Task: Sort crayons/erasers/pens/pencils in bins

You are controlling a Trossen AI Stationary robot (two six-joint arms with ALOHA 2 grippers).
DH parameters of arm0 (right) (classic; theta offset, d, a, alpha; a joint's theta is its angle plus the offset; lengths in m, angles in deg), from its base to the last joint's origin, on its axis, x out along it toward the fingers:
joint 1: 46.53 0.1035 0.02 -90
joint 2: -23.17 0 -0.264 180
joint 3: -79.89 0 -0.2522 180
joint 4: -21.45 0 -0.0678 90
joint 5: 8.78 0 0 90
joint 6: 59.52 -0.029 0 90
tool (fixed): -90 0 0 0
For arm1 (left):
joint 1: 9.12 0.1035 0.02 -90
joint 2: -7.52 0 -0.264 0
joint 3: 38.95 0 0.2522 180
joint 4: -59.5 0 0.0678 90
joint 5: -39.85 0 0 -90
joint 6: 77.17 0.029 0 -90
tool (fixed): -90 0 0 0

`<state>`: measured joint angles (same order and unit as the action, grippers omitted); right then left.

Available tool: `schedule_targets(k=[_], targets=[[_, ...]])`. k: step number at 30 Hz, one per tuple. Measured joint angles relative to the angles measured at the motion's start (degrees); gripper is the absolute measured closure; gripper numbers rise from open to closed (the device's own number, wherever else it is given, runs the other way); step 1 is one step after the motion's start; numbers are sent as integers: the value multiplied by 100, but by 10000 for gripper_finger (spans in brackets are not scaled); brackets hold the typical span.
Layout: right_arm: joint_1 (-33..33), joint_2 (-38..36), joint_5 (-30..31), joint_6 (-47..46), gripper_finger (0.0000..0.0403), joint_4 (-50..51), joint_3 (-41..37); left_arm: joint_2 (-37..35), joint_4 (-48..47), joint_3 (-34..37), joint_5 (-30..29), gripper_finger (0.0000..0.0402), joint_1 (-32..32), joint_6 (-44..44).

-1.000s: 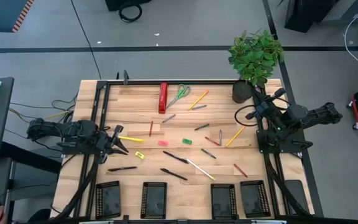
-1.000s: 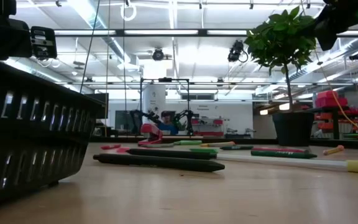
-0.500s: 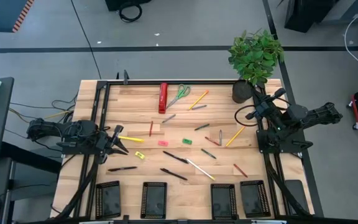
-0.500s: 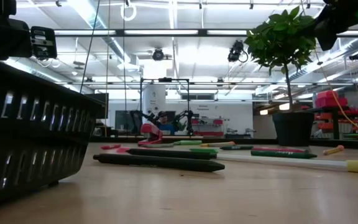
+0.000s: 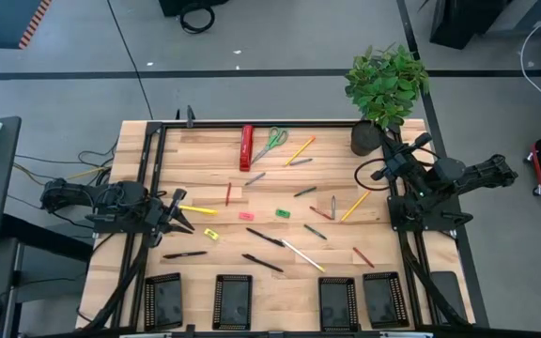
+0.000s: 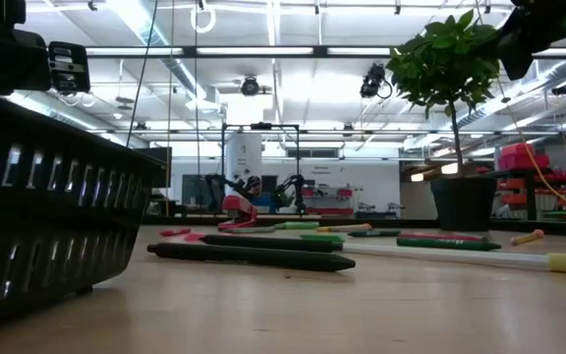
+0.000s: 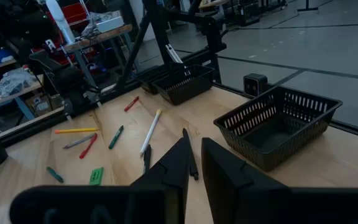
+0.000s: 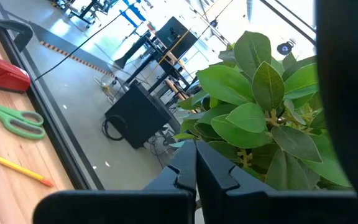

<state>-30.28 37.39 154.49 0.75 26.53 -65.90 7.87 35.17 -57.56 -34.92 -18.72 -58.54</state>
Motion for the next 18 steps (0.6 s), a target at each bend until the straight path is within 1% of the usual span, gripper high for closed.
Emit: schedule_targets(k=[15, 18], targets=[[2, 0, -2, -2, 392, 0, 0, 1, 0, 0, -1, 349, 0, 7], [0, -2, 0, -2, 392, 2, 0, 1, -1, 1, -94, 349, 0, 48]])
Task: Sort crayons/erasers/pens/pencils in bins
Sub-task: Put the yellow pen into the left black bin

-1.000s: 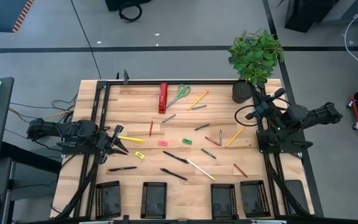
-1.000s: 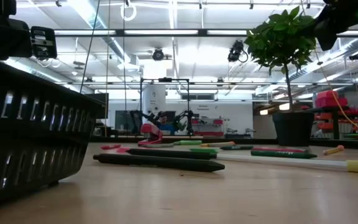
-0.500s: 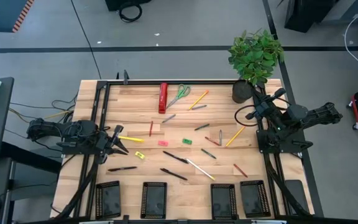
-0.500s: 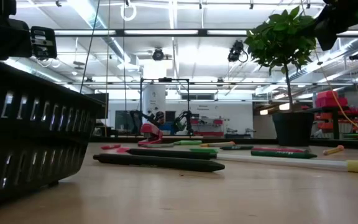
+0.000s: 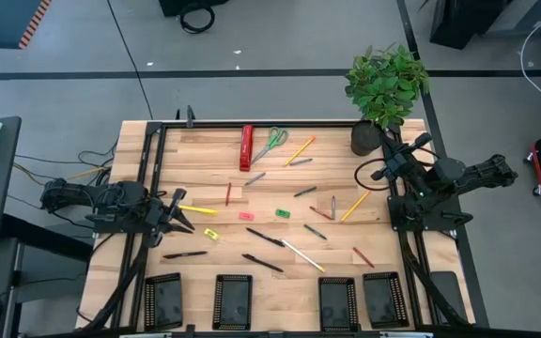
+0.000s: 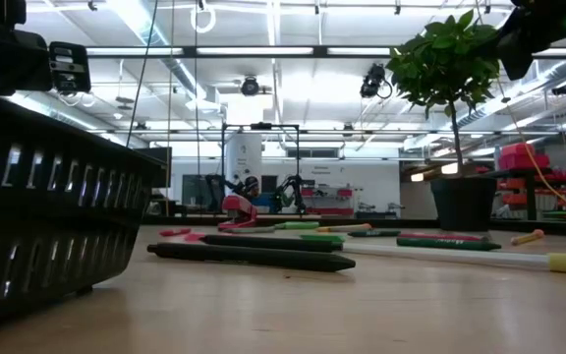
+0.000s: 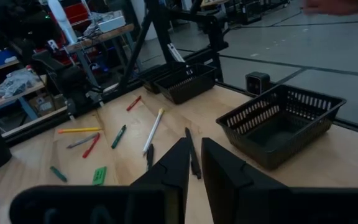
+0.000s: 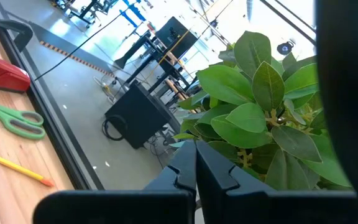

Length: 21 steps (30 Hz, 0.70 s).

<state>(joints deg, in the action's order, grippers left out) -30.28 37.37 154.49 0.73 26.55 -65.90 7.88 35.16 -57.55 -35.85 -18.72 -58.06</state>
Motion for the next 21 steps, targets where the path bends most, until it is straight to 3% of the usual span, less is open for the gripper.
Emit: schedule_targets(k=[21], targets=[[2, 2, -2, 0, 392, -2, 0, 0, 538, 4, -226, 346, 2, -197]])
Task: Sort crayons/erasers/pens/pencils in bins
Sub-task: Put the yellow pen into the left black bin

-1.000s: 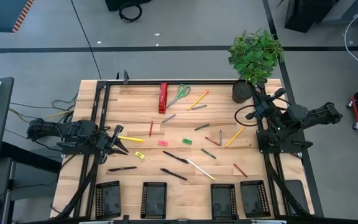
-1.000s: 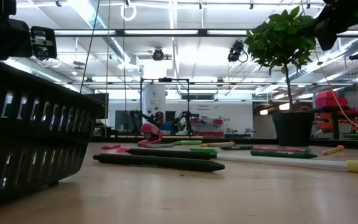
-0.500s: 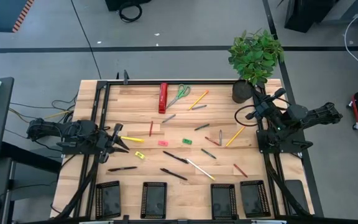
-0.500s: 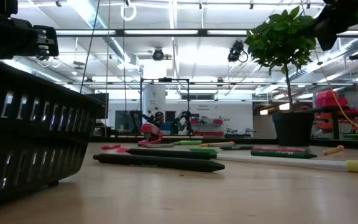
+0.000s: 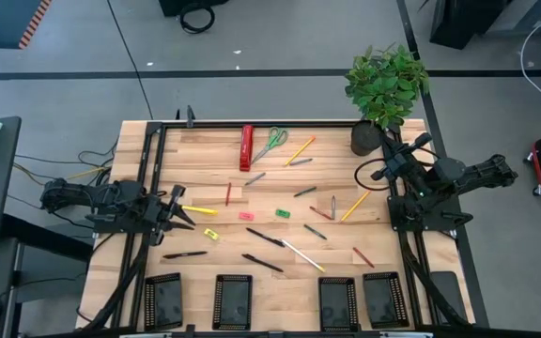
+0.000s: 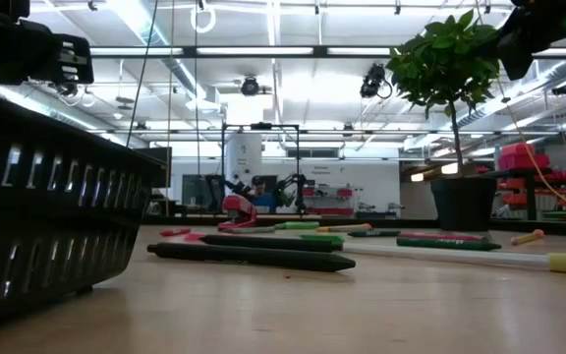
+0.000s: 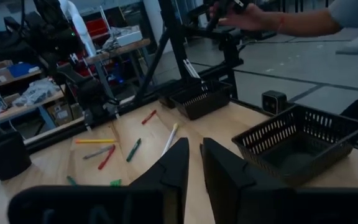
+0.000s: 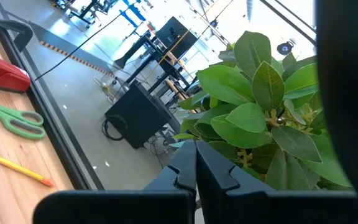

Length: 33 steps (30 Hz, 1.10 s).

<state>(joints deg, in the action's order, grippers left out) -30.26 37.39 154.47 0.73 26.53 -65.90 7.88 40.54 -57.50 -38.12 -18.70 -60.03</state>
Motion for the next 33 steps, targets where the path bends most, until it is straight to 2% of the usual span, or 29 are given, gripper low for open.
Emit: schedule_targets(k=[2, 4, 9, 11, 15, 17, 19, 22, 26, 29, 33], targets=[[-2, -1, -141, -37, 392, 0, 0, 0, 101, 0, 0, 345, 0, 0], [-2, -1, -618, -616, 392, 1, 0, 0, 201, 0, 2, 344, -2, -46], [-12, 13, -2441, -3876, 392, -32, 0, 0, 618, -2, -1, 344, -2, -622], [-13, 84, -3167, -4700, 392, 73, 0, 10, 899, -2, 1, 347, -2, -783], [-12, 463, -4917, -5432, 392, 267, -103, 31, 1495, -2, 22, 351, -2, -1783], [-13, 857, -5436, -5679, 392, 204, -148, 30, 1770, -4, 20, 350, -2, -2155], [-13, 1359, -5677, -5893, 392, -3, -164, 34, 2030, -4, 11, 348, -2, -2249], [-13, 2230, -5706, -5835, 392, -512, -170, 35, 2551, -4, -156, 347, -4, -2247], [-13, 3220, -5610, -5089, 392, -1501, -170, 37, 3122, -4, -773, 347, -2, -2152], [-19, 3688, -5515, -4649, 392, -2026, -170, 35, 3533, -7, -1271, 348, -2, -1815], [-45, 3943, -5530, -4650, 392, -2177, -170, 52, 3578, -7, -2042, 351, 8, -1649]])
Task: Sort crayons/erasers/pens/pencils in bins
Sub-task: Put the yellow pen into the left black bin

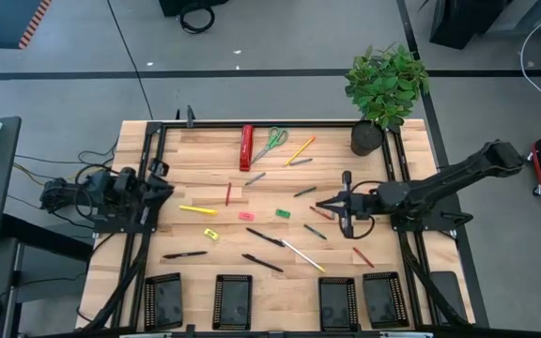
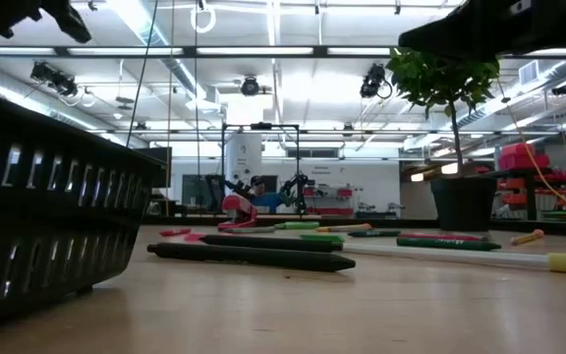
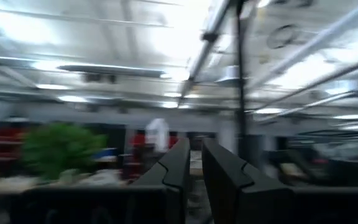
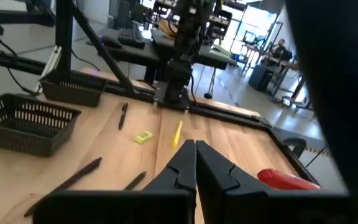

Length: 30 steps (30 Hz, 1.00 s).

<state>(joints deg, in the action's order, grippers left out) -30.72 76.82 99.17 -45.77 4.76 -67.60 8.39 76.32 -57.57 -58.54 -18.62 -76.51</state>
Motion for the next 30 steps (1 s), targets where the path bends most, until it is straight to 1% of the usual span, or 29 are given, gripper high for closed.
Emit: schedule_targets(k=[2, 5, 8, 11, 12, 13, 15, 19, 21, 23, 26, 30], targets=[[0, 52, -8, -222, 392, 48, 0, 139, -17, -15, -571, 351, 25, -7], [0, 103, 1, -573, 392, 51, 0, 654, -461, -218, -1017, 351, 45, -149], [0, 106, 40, -724, 392, 50, 2, 1494, -706, -583, -1381, 351, 44, -172], [0, 104, 37, -1082, 392, 69, 2, 2498, -716, -1172, -1498, 351, 45, -15], [0, 104, 14, -1245, 392, 101, 2, 2853, -856, -1439, -1512, 351, 45, 12], [0, 104, 11, -1411, 392, 141, 2, 3189, -1148, -1739, -1516, 351, 45, 2], [0, 104, 9, -1754, 392, 228, 2, 3879, -2131, -2409, -1516, 351, 45, -226], [0, 153, -2, -2407, 392, 571, 8, 5337, -4675, -3806, -1510, 350, 26, -824], [0, 219, -4, -2694, 392, 733, 9, 5999, -5859, -4439, -1474, 345, -45, -904], [0, 321, -4, -2866, 392, 728, 9, 6607, -6835, -4985, -1438, 333, -140, -910], [0, 449, -4, -3030, 392, 731, 9, 7317, -7757, -5599, -1426, 305, -341, -900], [0, 542, -4, -3281, 392, 717, 9, 7903, -8360, -6020, -1426, 250, -570, -931]])
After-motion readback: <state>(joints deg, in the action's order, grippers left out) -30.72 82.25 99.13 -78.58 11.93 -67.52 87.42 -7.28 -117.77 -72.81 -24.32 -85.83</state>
